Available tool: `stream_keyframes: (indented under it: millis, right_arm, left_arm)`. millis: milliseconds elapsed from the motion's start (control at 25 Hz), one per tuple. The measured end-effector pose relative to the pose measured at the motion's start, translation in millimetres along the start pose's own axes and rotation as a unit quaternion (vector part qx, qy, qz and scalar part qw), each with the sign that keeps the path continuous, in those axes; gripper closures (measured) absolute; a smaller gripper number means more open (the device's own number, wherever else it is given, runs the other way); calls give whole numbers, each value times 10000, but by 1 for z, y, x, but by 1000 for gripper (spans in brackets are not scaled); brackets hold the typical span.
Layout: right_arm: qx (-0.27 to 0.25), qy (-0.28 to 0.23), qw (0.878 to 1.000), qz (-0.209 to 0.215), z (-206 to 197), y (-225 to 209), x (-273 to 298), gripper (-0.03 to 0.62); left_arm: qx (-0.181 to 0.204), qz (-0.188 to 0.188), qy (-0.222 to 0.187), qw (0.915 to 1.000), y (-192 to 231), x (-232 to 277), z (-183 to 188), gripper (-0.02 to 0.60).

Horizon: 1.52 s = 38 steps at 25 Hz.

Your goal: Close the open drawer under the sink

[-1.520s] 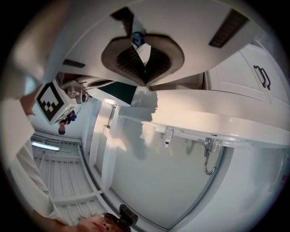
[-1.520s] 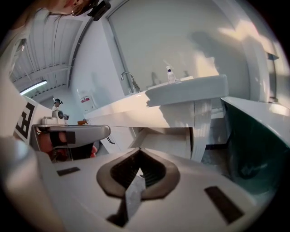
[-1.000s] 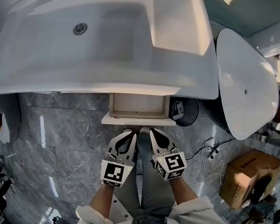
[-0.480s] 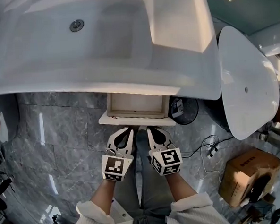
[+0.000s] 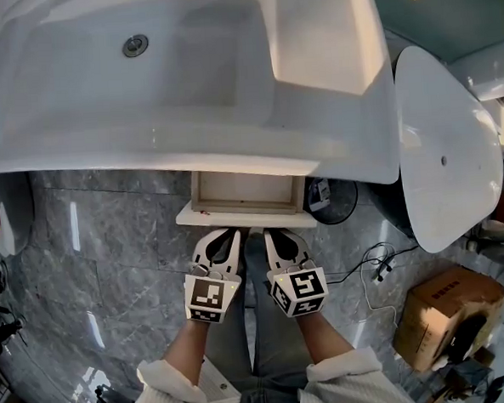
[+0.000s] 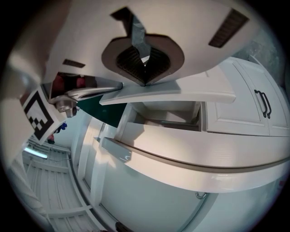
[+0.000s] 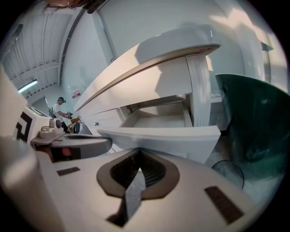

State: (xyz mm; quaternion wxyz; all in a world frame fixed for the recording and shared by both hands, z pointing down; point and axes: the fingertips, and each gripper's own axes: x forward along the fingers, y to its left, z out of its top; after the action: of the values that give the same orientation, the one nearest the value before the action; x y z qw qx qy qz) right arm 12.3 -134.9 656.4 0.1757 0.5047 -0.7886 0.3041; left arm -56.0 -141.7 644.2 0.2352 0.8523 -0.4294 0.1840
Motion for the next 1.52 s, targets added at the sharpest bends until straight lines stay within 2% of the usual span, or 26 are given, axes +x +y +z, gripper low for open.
stream_keyframes:
  millis: [240,440,560,800,1360,1520]
  right_arm:
    - [1,-17,10000,-39,2,-4,1,585]
    - [159,-213,9994,-207,16,-11,3,585]
    - [63,-239,9995,-191,26,-15,11,585]
    - [-20,-252,9995,-162,31,-17,15,585]
    - [-12,-314,9992,-246,41,-22,23,585]
    - [-24,-327,9991,-272,44,-23,26,585]
  left_arm:
    - [-74,-72,6,9999,-1,2,5,566]
    - [-122,-12,-138,9998,3,5,20,566]
    - [-159,128,-203,9996,12,12,28,566]
    - [59,100,-197,9997,17,17,34,566]
    - [-13,0,-240,9997,20,26,45,566]
    - [158,54,-232,9996,25,29,45,566]
